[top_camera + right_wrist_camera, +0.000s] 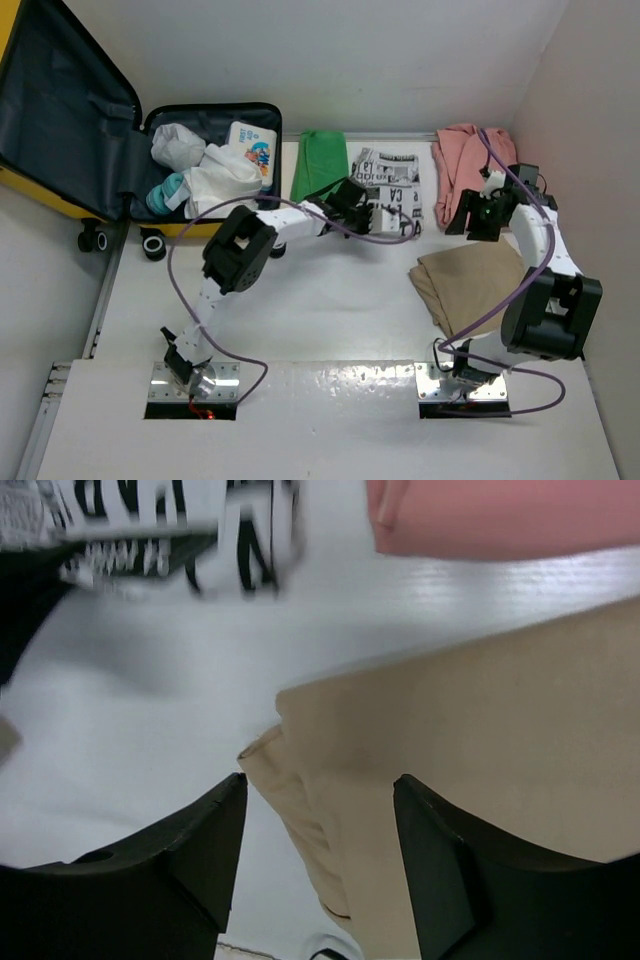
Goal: Pack the luggage
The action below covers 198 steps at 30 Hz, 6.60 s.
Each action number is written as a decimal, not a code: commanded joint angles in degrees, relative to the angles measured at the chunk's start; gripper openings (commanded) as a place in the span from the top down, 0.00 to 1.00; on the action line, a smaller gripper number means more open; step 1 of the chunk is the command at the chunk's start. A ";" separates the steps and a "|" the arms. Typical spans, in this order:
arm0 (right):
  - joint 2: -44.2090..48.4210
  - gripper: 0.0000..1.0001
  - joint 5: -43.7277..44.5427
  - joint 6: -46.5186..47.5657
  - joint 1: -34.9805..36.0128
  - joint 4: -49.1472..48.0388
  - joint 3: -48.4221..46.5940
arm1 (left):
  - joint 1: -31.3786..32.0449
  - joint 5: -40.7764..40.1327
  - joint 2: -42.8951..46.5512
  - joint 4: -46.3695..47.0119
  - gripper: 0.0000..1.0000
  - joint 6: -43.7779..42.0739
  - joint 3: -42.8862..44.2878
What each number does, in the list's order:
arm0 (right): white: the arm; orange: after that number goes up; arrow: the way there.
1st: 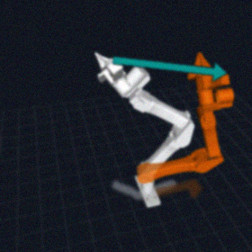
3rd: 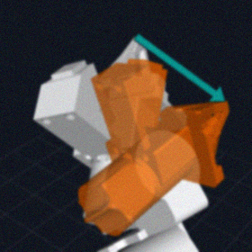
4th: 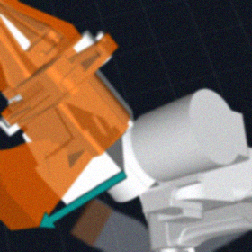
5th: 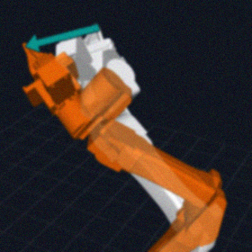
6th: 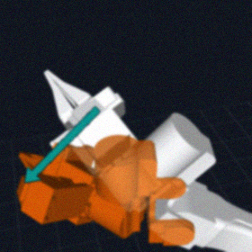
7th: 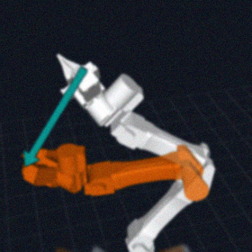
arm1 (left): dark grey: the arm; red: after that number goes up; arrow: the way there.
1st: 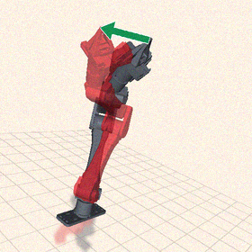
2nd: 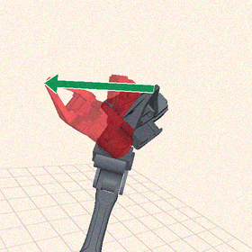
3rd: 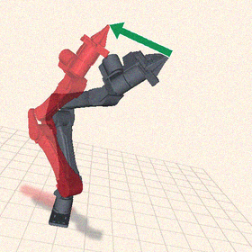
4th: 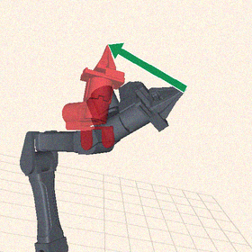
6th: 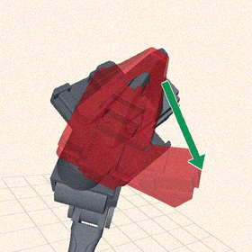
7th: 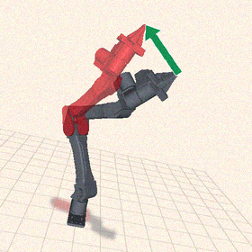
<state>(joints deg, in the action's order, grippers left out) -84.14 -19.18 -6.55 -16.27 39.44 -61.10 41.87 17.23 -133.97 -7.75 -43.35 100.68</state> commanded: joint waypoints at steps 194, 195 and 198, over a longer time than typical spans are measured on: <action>-63.60 0.48 11.17 -43.81 35.59 -17.14 -61.50 | -36.86 -9.93 43.62 -11.24 0.00 34.56 -9.72; -63.69 0.50 12.57 -43.82 36.04 -16.07 -61.33 | -36.86 -10.46 43.62 -11.24 0.00 34.56 -9.20; -63.52 0.77 15.05 -43.47 37.10 -12.64 -58.61 | -36.24 -10.99 42.84 -11.76 0.00 33.51 -9.19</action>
<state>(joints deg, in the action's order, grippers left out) -146.76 -10.81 -49.41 20.36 20.82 -120.60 4.84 7.75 -92.75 -19.70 -8.80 90.76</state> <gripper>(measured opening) 0.275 0.995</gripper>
